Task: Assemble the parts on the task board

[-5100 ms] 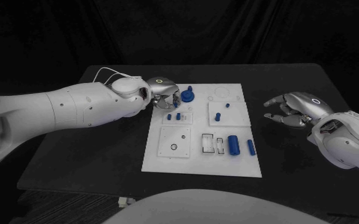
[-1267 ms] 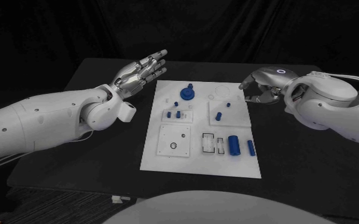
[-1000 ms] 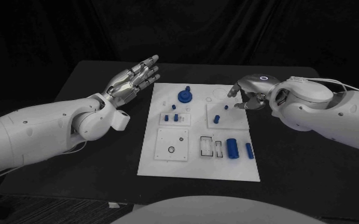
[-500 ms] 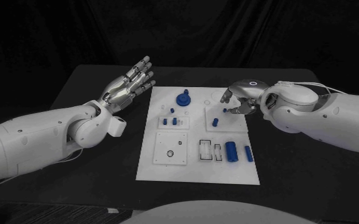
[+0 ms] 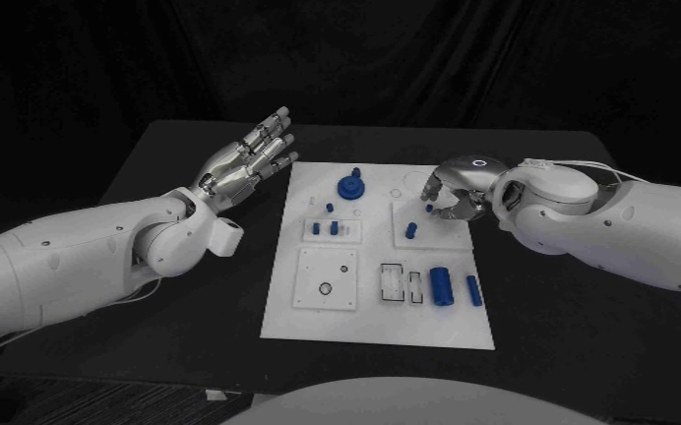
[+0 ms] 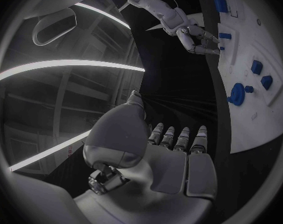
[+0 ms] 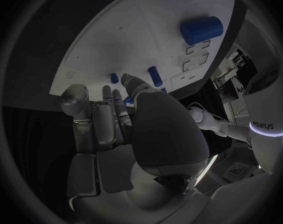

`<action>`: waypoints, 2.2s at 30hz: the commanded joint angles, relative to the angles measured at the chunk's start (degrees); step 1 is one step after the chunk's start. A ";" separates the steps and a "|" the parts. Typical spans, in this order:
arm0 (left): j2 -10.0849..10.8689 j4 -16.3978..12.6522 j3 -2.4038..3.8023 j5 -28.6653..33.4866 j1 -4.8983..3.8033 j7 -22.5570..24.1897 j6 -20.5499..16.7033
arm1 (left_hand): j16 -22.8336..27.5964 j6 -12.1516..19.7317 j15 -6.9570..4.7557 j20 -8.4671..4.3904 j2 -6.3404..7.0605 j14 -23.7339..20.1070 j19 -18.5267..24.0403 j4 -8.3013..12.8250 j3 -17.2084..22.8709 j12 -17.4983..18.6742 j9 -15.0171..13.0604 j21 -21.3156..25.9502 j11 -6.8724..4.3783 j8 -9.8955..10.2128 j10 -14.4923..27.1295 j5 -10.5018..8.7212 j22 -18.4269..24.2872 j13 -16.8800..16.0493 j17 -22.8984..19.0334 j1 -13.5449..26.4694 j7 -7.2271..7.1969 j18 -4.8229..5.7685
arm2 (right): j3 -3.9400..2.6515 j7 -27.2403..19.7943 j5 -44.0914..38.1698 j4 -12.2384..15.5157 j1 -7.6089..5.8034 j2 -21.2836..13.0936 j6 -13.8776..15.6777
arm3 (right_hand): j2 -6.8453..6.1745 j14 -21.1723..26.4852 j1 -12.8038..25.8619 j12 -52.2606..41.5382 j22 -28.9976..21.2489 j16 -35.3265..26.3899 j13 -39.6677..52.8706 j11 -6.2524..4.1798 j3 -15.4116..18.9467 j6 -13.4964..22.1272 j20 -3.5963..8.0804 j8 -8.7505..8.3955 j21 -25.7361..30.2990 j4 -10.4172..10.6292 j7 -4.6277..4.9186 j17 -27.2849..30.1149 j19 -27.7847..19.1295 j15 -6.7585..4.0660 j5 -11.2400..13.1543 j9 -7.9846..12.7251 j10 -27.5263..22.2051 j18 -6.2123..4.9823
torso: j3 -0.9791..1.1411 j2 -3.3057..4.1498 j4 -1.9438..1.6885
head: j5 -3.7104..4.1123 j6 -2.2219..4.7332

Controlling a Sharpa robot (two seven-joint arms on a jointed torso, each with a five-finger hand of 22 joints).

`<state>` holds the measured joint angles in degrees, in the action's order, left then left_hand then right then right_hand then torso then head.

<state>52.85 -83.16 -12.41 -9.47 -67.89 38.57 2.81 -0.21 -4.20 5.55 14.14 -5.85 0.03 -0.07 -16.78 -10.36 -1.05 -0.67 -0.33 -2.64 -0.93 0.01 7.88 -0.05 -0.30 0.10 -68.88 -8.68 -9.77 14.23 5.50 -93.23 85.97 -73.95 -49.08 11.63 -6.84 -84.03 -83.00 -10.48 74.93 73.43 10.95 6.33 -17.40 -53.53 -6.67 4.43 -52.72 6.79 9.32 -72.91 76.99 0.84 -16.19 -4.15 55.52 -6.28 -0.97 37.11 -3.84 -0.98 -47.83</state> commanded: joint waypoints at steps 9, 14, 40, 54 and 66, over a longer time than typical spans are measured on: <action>-0.33 0.09 0.05 0.47 0.17 0.29 1.23 | 0.21 -0.20 1.14 0.94 -0.88 -0.03 0.07 0.06 -0.61 0.03 -0.10 0.33 1.51 0.18 -0.04 1.57 0.05 0.02 -0.10 -1.69 0.74 -0.44 | -0.04 -0.11 -0.44 -2.35 1.12 1.65 0.22 | -0.02 0.34 -0.21 -0.08 6.07 -0.48 -1.16 -0.46 -1.29 -2.11 -0.17 0.83 0.72 -0.11 -0.39 0.56 -0.34 0.13 -0.01 -0.33 2.01 -0.47 | -0.07 -0.10 -0.09 | -0.37 -0.18; -0.44 0.18 0.05 0.47 0.22 0.12 1.48 | 0.21 -0.19 1.60 1.15 -1.31 -0.03 0.07 0.07 -0.83 -0.02 -0.10 0.33 2.01 0.18 -0.04 2.23 0.05 0.01 -0.10 -2.27 0.81 -0.46 | -0.04 -0.30 -0.44 -3.02 1.61 2.22 0.56 | 0.07 0.29 -0.14 -0.23 6.10 -0.39 -1.77 -0.57 -1.84 -3.22 -0.16 1.18 0.65 -0.22 -0.53 0.62 -0.25 0.08 1.01 -0.58 3.19 -0.44 | -0.05 -0.11 -0.05 | -0.47 -0.32; -0.70 0.66 0.04 0.47 0.52 -0.61 2.41 | 0.21 -0.63 3.07 2.25 -2.77 -0.03 0.05 0.21 -1.90 -0.22 -0.16 0.28 3.68 0.11 -0.03 6.48 -0.21 -0.02 -0.10 -5.82 1.83 -0.48 | -0.05 -0.88 -0.45 -3.39 2.31 2.18 3.61 | 0.54 0.13 -3.49 -0.61 6.47 -0.61 -3.87 -2.12 -4.37 -8.78 0.99 2.83 -0.63 -3.69 -1.51 1.41 0.52 -1.13 2.16 -1.89 10.73 -0.28 | -0.12 -0.20 -0.07 | -1.23 -1.07; -0.62 0.57 0.04 0.47 0.59 -1.20 2.62 | 0.21 -0.81 4.02 2.56 -3.63 -0.03 -0.01 0.33 -2.18 -0.41 -0.20 0.17 4.27 0.07 -0.03 9.64 -0.69 -0.06 -0.10 -8.26 2.36 -0.45 | -0.08 -1.43 -0.45 0.55 0.17 -0.12 7.00 | 0.55 -0.10 -3.20 -0.41 6.71 -0.54 -4.24 -2.56 -4.04 -10.26 1.32 3.22 -1.79 -3.87 -1.94 1.45 0.99 -1.51 2.45 -2.25 12.28 -0.10 | -0.11 -0.16 -0.08 | -1.86 -1.21; -0.79 0.73 0.04 0.47 0.59 -1.57 2.30 | 0.21 -0.95 4.03 2.52 -3.80 -0.03 -0.02 0.18 -2.28 -0.56 -0.22 0.17 4.46 0.04 -0.04 9.68 -0.68 -0.09 -0.10 -8.33 2.53 -0.45 | -0.06 0.06 -0.46 9.91 -3.95 -2.97 4.62 | 0.43 -0.11 -2.83 0.02 6.72 -0.72 -4.50 -2.55 -3.87 -10.18 1.37 3.01 -1.89 -3.69 -1.98 1.67 1.05 -1.52 2.69 -2.24 12.24 -0.06 | -0.09 -0.18 -0.11 | -2.19 -1.80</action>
<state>52.22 -82.40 -12.42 -9.37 -67.37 36.68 4.72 -0.21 -5.13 9.04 16.18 -9.67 0.03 -0.06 -16.52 -12.31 -1.27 -0.84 -0.33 1.49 -0.94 -0.03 17.36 -0.69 -0.32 0.05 -76.64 -6.54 -9.76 14.16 4.49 -93.36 94.92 -77.74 -52.12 17.04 -6.19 -84.05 -85.95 -10.63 74.95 72.99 6.39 4.06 -21.57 -63.36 -5.63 7.37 -54.30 3.23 7.46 -71.33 78.01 -0.21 -13.87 -6.33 67.40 -6.27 -1.07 36.94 -3.91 -3.08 -49.52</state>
